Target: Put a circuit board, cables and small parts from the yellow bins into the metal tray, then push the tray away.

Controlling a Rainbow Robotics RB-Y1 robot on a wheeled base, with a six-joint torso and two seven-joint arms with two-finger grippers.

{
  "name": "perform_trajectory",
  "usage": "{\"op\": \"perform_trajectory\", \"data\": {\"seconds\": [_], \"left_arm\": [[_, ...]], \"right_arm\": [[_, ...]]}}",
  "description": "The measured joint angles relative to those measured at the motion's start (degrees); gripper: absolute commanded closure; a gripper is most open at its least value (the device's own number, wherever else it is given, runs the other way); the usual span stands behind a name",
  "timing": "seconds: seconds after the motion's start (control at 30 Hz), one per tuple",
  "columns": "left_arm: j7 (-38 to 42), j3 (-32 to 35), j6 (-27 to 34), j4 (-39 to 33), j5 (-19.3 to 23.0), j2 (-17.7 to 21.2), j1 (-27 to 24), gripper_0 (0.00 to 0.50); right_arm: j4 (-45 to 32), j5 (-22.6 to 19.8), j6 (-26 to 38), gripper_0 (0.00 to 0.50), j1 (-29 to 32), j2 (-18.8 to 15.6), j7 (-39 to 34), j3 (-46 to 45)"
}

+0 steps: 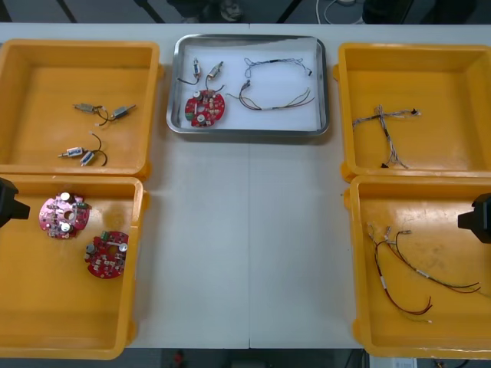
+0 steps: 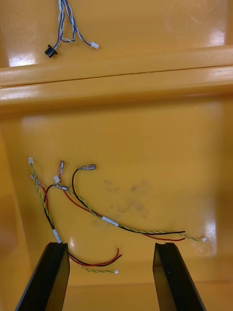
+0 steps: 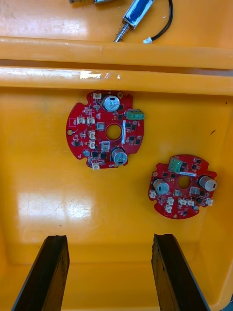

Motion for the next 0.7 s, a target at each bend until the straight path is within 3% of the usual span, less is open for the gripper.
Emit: {"op": "perform_trajectory", "data": {"seconds": [0.7], "left_arm": [[0.0,0.0,0.0,0.0,0.0,0.0,0.0,0.0]], "right_arm": [[0.0,0.0,0.0,0.0,0.1,0.0,0.0,0.0]]}}
